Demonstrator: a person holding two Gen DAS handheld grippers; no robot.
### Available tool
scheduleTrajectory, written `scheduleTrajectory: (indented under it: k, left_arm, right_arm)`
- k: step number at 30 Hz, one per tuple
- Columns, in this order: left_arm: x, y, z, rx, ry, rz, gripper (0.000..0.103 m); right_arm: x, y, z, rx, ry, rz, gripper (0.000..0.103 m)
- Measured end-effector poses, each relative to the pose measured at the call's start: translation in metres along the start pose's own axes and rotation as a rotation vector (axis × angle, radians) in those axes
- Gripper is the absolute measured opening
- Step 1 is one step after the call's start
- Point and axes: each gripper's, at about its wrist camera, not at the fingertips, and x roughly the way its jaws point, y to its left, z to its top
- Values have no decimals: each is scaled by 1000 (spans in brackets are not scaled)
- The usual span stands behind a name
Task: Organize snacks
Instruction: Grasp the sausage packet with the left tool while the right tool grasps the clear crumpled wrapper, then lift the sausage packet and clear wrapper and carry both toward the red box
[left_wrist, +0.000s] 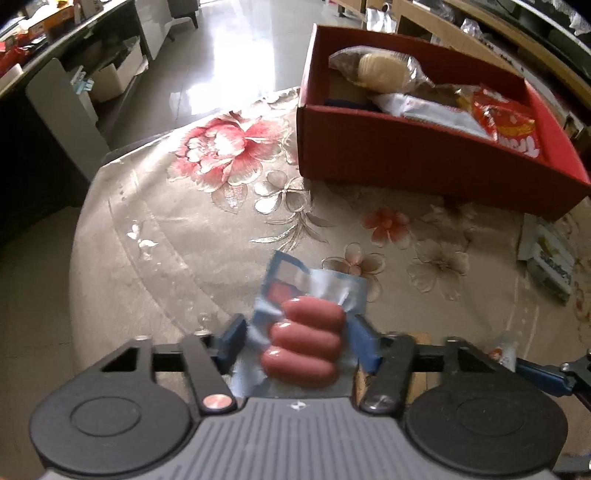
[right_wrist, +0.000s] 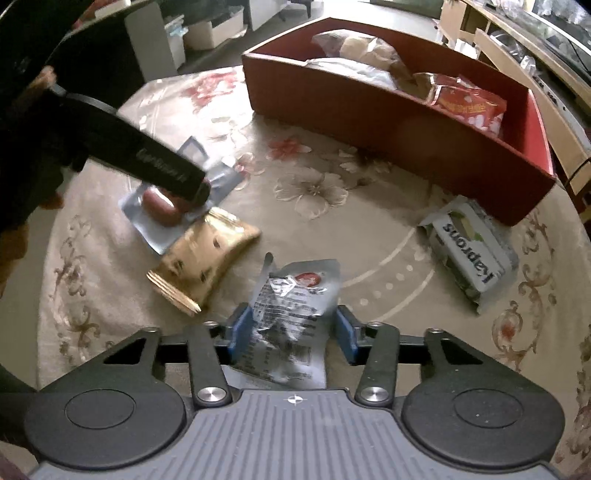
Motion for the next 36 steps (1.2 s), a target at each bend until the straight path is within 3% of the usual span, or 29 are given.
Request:
scheduleTrajectory:
  k: [1,7,9,11,14,16,18,20,22,24,26,27,31,32,36]
  left_arm:
    - [-3,0,-2,-8,3,-10,59]
    - [-4,-5,-6,-1,8,5,62]
    - [-2,-7,-3,-18,13,-4,72]
    - [3,-11,0,-18,14,5,76]
    - [11,-16,3,-9,2,44,88]
    - [11,-13,3,-34,7,27,85]
    - [8,-13,1,-31,1,26,74]
    - [5,-15,-2,-22,-3,31,74]
    - [3,-14,-4,-24,-6,32,73]
    - [2,-11,-5,-45,0,28,72]
    - [-2,-8,-7,-55,3,24,71]
    - [-5,-8,-8,-57,-1,19,71]
    - [-16,-8,-10,-64,-18,-7,71]
    - [-17,-8,-10,-65,-21,-5,58]
    - [-19,-5,-9,-90,-15,-23,55]
  right_arm:
    - [-4,-3,0,11,-5,7,47]
    - [-11,-14,-9,48,11,9,49]
    - [-12,-13,-10,49,7,-1,50]
    - [-9,-14,-9,55,5,-12,61]
    - [0,-15,-10,64,20,0,74]
    - [2,-10,-10,47,5,-13,79]
    - [5,-8,-12,47,0,3,91]
    - [9,-4,-13,23,9,30,103]
    - [11,0,-15,10,6,14,103]
    - [7,2,-15,-11,8,-27,92]
    - [1,-2,-14,-7,3,-38,68]
    - [-2,-6,-13,8,1,-35,62]
    - [-9,-17,-17,35,4,-51,62]
    - [-9,-18,-18,36,4,-55,61]
    - [-17,-25,-19,64,-25,-50,61]
